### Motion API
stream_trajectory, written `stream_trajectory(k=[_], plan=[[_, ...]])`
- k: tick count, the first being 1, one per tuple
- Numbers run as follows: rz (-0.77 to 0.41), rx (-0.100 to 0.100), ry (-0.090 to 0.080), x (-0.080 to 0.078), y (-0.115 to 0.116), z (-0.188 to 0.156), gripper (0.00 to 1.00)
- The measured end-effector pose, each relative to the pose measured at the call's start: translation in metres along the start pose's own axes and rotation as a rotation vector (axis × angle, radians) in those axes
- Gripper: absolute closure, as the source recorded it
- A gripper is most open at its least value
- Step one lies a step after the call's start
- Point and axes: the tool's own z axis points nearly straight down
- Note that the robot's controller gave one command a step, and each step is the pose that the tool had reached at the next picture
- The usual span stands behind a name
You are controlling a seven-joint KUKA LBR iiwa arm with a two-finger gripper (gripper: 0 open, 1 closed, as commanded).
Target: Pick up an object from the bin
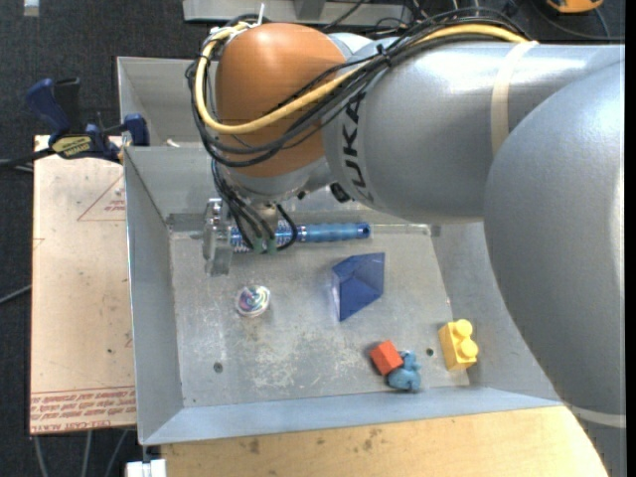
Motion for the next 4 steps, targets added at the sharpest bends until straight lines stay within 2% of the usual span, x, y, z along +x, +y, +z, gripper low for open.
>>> stream_trajectory(k=[3,4], plan=[[0.0,0.0,0.0,-0.0001,-0.0002,0.0,1.0],[0.0,0.0,0.0,-0.0001,-0.0002,0.0,0.0]])
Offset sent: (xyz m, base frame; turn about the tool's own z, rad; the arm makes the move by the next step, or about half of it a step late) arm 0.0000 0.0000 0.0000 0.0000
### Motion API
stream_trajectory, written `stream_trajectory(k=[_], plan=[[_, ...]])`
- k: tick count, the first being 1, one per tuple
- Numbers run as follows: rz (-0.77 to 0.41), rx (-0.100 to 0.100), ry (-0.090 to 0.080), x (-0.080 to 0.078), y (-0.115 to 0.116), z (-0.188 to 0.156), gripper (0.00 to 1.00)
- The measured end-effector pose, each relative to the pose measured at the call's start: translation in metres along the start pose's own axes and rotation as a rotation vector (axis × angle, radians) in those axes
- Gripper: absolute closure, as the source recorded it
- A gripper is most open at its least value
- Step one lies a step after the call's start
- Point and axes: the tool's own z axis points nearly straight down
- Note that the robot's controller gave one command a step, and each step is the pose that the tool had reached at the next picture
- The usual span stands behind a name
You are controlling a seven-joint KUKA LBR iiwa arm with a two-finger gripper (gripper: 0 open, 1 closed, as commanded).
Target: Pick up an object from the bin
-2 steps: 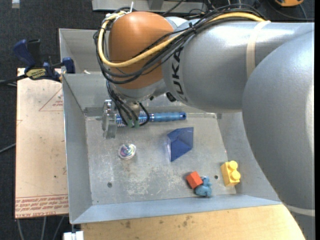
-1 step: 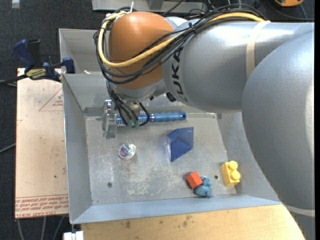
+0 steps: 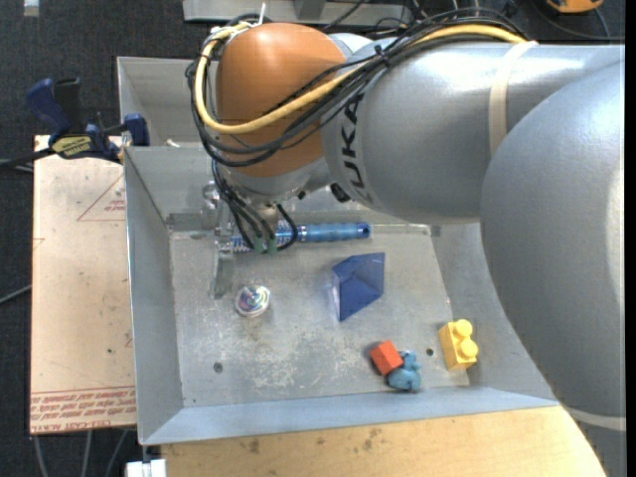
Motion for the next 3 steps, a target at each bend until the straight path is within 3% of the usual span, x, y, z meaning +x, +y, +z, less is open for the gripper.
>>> stream_trajectory(k=[1,3], plan=[[0.0,0.0,0.0,0.0,0.0001,0.0,1.0],[0.0,0.0,0.0,0.0,0.0,0.0,1.0]])
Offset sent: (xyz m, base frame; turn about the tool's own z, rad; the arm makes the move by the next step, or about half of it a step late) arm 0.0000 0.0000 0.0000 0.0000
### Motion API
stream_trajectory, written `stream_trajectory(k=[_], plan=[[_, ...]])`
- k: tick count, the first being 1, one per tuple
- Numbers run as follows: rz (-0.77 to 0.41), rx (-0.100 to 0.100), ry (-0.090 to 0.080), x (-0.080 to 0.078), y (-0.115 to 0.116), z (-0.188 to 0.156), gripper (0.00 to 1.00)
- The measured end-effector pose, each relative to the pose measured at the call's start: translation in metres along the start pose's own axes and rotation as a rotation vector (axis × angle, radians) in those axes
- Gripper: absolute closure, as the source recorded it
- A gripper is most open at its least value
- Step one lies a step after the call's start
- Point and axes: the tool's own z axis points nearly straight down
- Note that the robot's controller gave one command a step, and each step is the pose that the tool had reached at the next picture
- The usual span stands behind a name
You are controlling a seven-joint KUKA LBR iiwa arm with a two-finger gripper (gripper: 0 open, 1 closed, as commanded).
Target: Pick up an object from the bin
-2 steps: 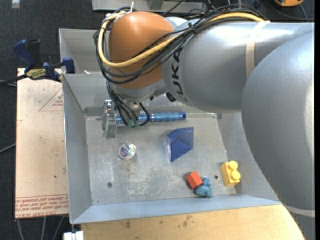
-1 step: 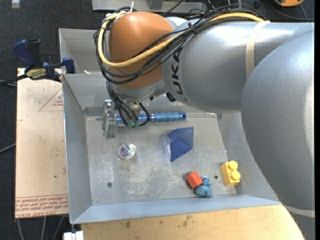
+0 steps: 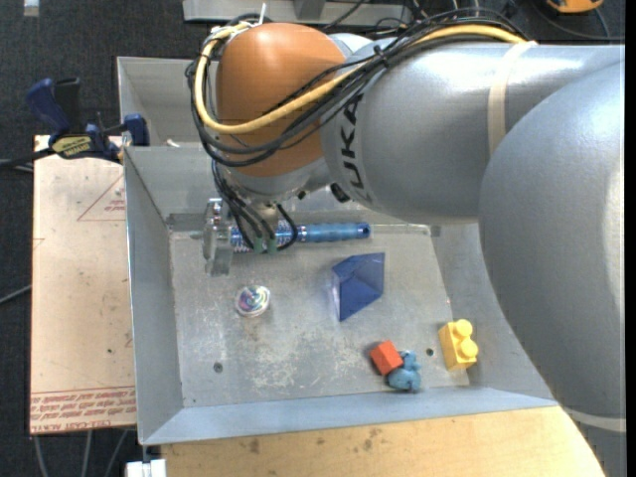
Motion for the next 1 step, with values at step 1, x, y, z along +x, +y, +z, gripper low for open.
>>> stream_trajectory(k=[1], plan=[[0.0,0.0,0.0,0.0,0.0,0.0,1.0]])
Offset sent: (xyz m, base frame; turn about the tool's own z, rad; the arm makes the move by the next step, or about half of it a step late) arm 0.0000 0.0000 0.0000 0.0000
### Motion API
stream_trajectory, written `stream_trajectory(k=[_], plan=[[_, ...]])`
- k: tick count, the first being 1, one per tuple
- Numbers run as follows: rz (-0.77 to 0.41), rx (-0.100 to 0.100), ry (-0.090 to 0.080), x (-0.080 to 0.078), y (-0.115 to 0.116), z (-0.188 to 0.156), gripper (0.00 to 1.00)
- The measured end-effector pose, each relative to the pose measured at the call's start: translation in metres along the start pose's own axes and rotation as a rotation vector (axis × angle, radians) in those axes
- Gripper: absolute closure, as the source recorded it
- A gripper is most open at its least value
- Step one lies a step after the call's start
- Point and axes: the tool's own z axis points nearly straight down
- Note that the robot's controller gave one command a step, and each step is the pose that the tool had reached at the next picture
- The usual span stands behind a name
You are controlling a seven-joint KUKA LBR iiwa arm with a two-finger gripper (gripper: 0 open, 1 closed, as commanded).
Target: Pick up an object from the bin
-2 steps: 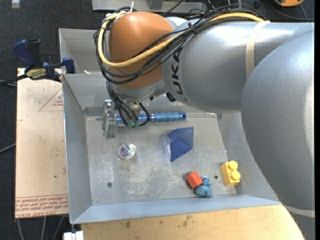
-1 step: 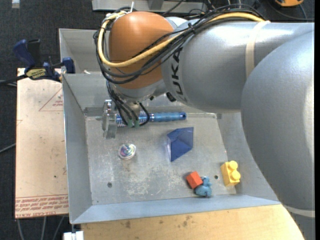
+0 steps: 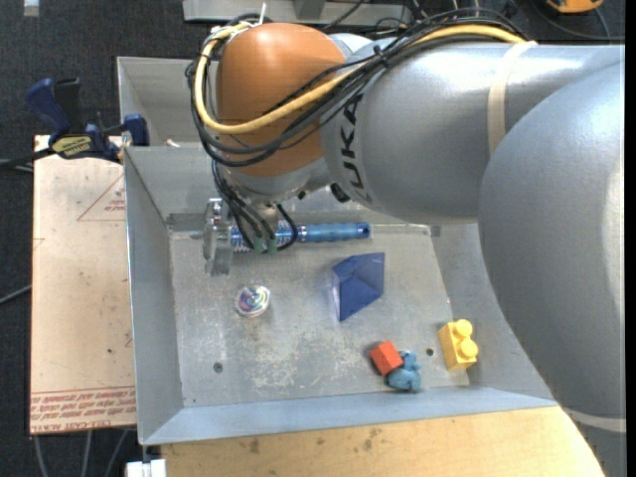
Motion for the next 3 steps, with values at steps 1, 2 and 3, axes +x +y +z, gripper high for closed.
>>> stream_trajectory(k=[1,2,3], plan=[[-0.314,0.0,0.0,0.0877,-0.0042,-0.0443,1.0],[-0.313,0.001,0.001,0.0873,-0.0048,-0.0434,1.0],[-0.313,0.0,0.001,0.0873,-0.0048,-0.0434,1.0]])
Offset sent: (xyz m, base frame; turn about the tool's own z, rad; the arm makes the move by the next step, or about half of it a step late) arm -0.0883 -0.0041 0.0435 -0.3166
